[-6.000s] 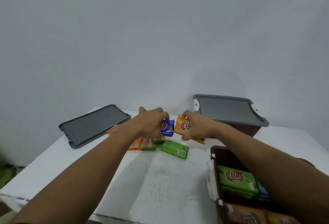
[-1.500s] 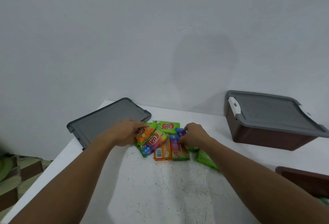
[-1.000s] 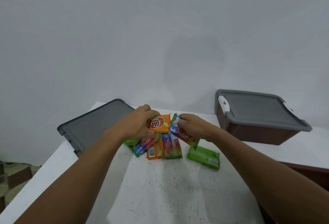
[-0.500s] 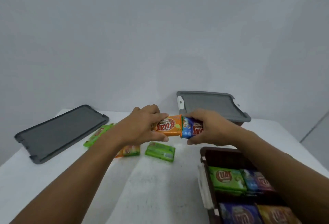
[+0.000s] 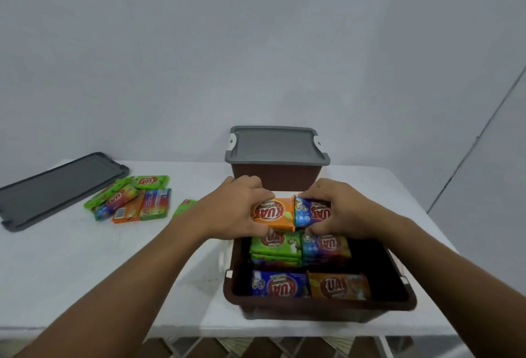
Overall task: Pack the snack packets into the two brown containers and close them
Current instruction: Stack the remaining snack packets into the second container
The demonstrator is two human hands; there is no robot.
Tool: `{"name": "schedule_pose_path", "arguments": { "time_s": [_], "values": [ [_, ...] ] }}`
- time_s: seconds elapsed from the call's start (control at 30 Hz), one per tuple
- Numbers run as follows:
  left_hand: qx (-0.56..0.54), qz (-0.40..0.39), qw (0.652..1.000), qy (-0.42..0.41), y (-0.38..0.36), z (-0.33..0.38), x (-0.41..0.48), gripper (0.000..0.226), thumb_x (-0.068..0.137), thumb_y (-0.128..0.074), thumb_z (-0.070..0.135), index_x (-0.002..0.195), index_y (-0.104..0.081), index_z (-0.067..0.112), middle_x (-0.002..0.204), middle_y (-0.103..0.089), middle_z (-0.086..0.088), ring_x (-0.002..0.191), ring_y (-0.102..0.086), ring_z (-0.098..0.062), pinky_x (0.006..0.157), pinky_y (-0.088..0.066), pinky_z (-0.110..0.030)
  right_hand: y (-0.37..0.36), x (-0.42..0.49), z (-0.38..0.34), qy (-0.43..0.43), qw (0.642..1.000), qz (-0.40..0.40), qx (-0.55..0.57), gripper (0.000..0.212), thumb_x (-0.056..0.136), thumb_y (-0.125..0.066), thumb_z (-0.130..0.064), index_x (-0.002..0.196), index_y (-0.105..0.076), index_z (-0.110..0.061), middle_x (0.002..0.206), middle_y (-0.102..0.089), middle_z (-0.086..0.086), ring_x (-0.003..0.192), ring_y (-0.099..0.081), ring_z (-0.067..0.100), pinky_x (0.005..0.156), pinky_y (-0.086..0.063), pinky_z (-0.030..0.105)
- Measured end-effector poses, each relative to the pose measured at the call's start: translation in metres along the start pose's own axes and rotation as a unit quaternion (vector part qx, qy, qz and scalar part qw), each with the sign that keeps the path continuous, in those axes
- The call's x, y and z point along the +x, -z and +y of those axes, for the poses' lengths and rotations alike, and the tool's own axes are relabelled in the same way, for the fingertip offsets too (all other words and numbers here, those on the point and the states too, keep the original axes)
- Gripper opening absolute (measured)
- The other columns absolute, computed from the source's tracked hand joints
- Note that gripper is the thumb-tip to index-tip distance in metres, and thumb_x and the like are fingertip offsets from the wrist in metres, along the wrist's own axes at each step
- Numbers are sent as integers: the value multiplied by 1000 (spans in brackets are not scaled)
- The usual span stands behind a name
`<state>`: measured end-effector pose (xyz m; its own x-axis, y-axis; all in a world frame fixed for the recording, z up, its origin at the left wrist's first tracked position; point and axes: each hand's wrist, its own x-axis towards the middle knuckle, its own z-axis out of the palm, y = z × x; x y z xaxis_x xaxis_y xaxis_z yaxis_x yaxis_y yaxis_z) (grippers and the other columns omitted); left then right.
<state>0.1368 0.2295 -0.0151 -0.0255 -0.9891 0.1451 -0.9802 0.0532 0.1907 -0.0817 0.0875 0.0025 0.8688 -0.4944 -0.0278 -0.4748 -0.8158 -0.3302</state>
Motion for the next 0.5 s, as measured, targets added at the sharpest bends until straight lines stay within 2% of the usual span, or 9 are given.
{"name": "schedule_pose_path", "arguments": {
  "time_s": [0.13,0.23,0.33,0.4,0.5],
  "values": [
    [34,-37,999,11,-15,29,8,69,81,-70,63,140,-54,31,120,-52,6,108,-45,-12,90,-36,-29,-12,-15,20,-11,1000,-25,-2,71,75,-81,-45,138,-56,-27,122,-50,-9,107,-52,8,94,-51,27],
    [54,-71,995,34,-27,40,13,66,77,-71,63,133,-58,30,116,-54,6,108,-52,-15,89,-47,-35,-24,-18,27,-19,999,-42,-26,72,76,-81,-45,141,-53,-27,125,-49,-7,109,-51,8,95,-48,25],
    [85,-109,989,59,-42,45,16,66,76,-72,61,132,-57,31,120,-54,6,113,-52,-17,92,-49,-37,-39,-17,30,-19,998,-54,-31,74,77,-81,-42,143,-49,-29,127,-48,-8,112,-50,8,98,-47,25],
    [101,-118,986,65,-50,48,18,66,79,-74,57,134,-54,28,126,-56,4,115,-52,-18,94,-46,-36,-46,-15,30,-20,998,-54,-23,67,77,-83,-38,134,-50,-32,128,-51,-9,113,-51,8,97,-49,26],
    [115,-92,987,64,-53,50,21,54,84,-73,46,130,-53,24,127,-58,1,115,-54,-20,92,-45,-36,-53,-12,29,-16,998,-51,-30,51,76,-83,-35,115,-50,-34,123,-54,-11,109,-54,7,92,-51,26]
  ]
}}
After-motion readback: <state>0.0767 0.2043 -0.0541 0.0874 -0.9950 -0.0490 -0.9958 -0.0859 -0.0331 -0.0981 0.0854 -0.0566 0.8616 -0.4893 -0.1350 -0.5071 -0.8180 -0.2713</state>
